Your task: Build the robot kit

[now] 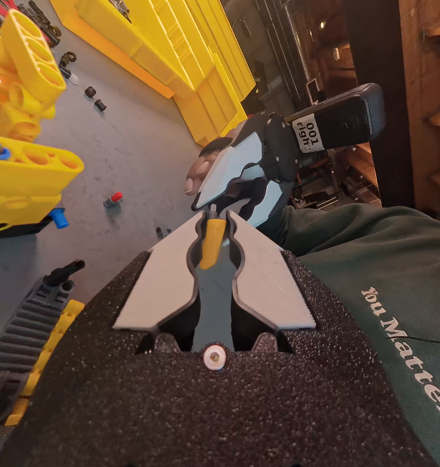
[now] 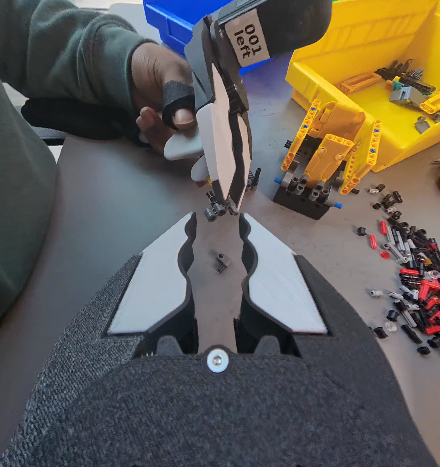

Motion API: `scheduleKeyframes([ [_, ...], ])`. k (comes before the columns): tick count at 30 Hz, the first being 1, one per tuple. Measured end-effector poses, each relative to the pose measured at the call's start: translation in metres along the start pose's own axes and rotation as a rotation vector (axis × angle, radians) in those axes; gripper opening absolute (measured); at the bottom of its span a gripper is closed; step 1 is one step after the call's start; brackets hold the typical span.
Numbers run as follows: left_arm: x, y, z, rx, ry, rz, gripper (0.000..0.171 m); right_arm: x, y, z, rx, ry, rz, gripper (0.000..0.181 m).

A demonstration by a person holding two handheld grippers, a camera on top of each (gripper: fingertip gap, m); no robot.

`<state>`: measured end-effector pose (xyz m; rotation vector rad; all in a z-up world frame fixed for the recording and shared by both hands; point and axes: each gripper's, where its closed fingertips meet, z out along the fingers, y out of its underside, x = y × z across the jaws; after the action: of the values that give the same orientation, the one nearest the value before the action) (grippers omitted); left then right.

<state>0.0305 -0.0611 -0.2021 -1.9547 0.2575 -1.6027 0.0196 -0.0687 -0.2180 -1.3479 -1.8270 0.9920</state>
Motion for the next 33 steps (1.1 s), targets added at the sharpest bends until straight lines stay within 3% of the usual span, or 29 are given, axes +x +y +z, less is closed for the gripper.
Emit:
scheduleKeyframes([
  [4, 0.000, -0.010, -0.004, 0.063, 0.033, -0.063, 0.014, 0.012, -0.010, -0.002, 0.031, 0.099, -0.018, 0.025],
  [7, -0.006, -0.010, -0.007, 0.055, 0.006, -0.063, 0.014, 0.020, -0.011, -0.007, 0.036, 0.154, -0.049, 0.012],
  [12, -0.010, -0.003, -0.004, 0.018, -0.030, -0.044, 0.012, 0.014, -0.007, -0.006, 0.013, 0.148, -0.121, 0.008],
  [15, -0.015, 0.004, -0.003, -0.032, -0.067, -0.037, 0.012, 0.010, 0.000, -0.002, -0.028, 0.135, -0.178, 0.008],
  [20, -0.030, 0.010, -0.010, -0.140, -0.271, 0.180, 0.017, -0.010, 0.027, 0.009, -0.137, -0.005, -0.142, 0.007],
  [25, -0.026, 0.010, -0.011, -0.147, -0.279, 0.227, 0.017, -0.024, 0.049, 0.020, -0.270, -0.054, -0.183, 0.011],
  [33, -0.024, 0.008, -0.010, -0.148, -0.288, 0.272, 0.015, 0.000, 0.044, -0.003, -0.254, 0.010, -0.020, 0.018],
])
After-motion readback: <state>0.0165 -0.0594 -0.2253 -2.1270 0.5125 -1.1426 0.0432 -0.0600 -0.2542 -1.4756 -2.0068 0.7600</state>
